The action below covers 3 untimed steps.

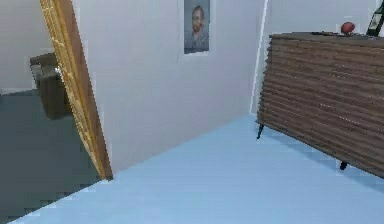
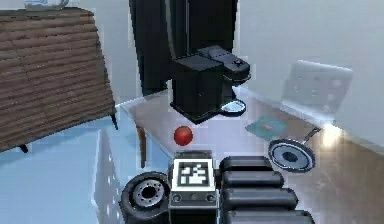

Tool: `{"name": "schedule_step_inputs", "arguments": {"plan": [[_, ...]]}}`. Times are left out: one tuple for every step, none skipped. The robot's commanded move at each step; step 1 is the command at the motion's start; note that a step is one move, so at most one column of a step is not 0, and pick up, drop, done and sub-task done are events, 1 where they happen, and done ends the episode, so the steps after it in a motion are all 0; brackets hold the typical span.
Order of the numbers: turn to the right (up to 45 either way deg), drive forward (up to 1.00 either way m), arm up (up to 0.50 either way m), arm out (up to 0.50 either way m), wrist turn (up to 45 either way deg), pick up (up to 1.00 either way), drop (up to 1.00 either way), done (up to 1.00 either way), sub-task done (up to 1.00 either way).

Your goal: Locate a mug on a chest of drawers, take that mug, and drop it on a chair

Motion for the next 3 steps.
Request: {"name": "schedule_step_inputs", "arguments": {"plan": [[45.0,0.00,0.00,0.00,0.0,0.00,0.00,0.00,0.00],[6.0,0.00,0.00,0.00,0.0,0.00,0.00,0.00,0.00],[0.0,0.10,0.00,0.00,0.0,0.00,0.00,0.00,0.00]]}}
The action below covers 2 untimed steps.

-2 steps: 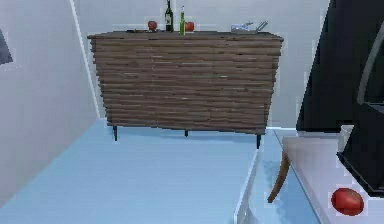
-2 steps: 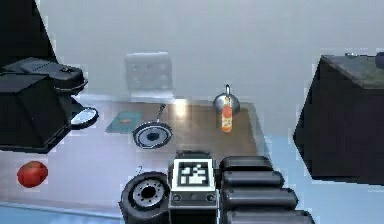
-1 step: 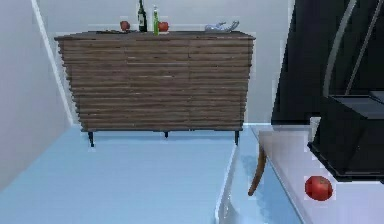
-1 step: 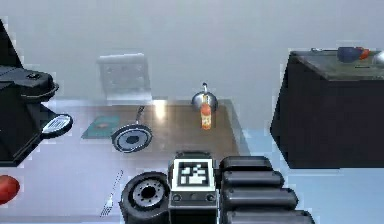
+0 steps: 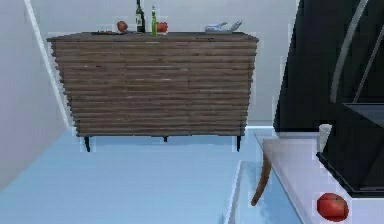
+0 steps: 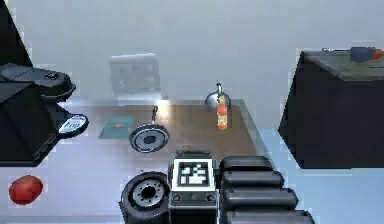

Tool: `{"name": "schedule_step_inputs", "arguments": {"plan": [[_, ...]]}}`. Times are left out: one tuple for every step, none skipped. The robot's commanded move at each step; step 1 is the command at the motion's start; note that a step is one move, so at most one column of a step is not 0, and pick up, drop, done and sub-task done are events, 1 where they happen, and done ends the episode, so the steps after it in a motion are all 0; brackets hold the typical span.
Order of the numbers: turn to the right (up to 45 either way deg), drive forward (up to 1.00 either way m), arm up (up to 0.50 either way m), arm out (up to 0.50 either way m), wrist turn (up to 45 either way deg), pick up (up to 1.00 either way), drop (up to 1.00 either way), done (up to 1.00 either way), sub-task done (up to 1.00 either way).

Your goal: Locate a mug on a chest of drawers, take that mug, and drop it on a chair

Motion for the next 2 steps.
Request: {"name": "schedule_step_inputs", "arguments": {"plan": [[-39.0,0.00,0.00,0.00,0.0,0.00,0.00,0.00,0.00],[0.0,0.00,0.00,0.20,0.0,0.00,0.00,0.00,0.00]]}}
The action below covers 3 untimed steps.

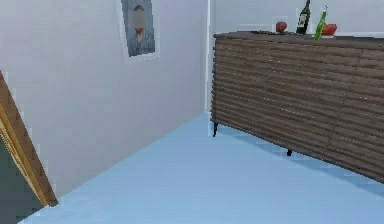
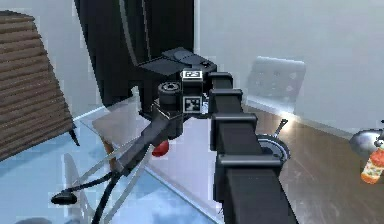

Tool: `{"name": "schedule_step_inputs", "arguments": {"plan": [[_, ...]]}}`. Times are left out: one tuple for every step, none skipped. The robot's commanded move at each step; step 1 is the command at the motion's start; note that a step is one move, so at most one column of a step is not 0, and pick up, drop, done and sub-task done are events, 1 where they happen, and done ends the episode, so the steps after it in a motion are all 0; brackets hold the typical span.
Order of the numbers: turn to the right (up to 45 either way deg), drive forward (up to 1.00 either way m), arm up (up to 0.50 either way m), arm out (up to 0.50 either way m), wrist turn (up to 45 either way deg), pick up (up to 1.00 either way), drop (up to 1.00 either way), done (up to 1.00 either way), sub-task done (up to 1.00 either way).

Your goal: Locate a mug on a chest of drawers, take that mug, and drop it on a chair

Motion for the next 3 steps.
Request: {"name": "schedule_step_inputs", "arguments": {"plan": [[0.0,0.00,0.00,0.00,45.0,0.00,0.00,0.00,0.00],[0.0,0.00,0.00,0.00,45.0,0.00,0.00,0.00,0.00],[0.0,0.00,0.00,0.00,21.0,0.00,0.00,0.00,0.00]]}}
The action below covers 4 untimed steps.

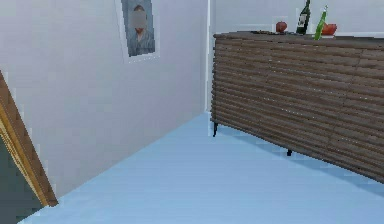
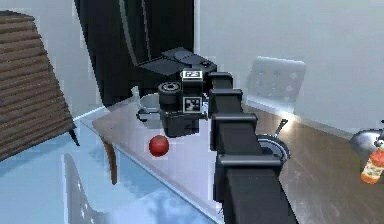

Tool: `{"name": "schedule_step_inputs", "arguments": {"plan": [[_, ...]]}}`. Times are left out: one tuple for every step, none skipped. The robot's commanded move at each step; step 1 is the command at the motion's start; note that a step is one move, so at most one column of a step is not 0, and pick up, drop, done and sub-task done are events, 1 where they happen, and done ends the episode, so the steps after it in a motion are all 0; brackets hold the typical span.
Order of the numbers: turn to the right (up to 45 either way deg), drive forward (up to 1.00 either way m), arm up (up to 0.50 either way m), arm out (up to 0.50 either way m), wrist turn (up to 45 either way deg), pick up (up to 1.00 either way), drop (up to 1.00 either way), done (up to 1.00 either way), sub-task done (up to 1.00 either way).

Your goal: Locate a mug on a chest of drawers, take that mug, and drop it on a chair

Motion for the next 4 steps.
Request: {"name": "schedule_step_inputs", "arguments": {"plan": [[0.0,0.00,-0.30,0.00,0.0,0.00,0.00,0.00,0.00],[0.0,0.00,-0.32,0.00,0.0,0.00,0.00,0.00,0.00],[0.0,0.00,0.00,0.00,0.0,0.00,1.00,0.00,0.00],[0.0,0.00,0.10,0.00,0.0,0.00,0.00,0.00,0.00]]}}
